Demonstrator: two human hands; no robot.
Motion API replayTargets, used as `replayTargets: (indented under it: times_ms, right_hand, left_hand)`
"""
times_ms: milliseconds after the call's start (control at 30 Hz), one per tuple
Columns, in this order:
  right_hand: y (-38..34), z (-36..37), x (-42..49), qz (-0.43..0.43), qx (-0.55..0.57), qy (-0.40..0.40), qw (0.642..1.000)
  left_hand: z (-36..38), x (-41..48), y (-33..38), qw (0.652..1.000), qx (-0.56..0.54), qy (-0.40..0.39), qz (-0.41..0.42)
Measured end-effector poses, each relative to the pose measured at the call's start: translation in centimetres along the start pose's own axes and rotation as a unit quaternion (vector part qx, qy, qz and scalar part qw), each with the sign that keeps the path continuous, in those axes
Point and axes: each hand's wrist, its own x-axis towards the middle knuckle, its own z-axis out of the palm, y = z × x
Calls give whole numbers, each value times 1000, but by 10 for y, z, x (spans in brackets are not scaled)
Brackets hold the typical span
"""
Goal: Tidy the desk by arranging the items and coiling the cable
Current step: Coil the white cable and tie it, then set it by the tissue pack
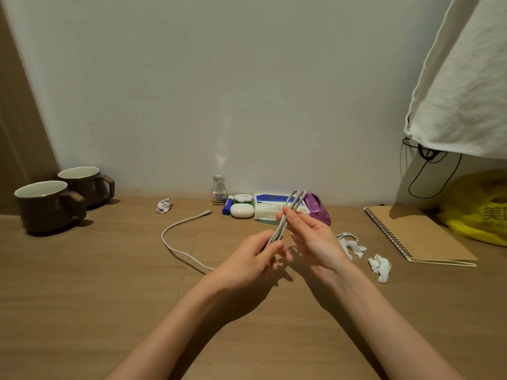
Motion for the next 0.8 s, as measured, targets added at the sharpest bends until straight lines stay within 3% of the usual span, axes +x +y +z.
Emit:
replayTargets:
  times_ms: [267,367,633,800]
  right_hand:
    - [-3,-2,3,-4,56,13,998]
    - [-2,-3,4,0,55,16,998]
    - [9,0,2,-42,-131,-22,990]
    - [18,7,-1,-87,-229,39,969]
  left_hand:
    - [-1,4,0,998,-59,18,20]
    - [-2,5,-1,998,-29,50,2]
    - [-3,3,-14,965,158,205,28]
    - [-7,-3,-18,885,384,236,113]
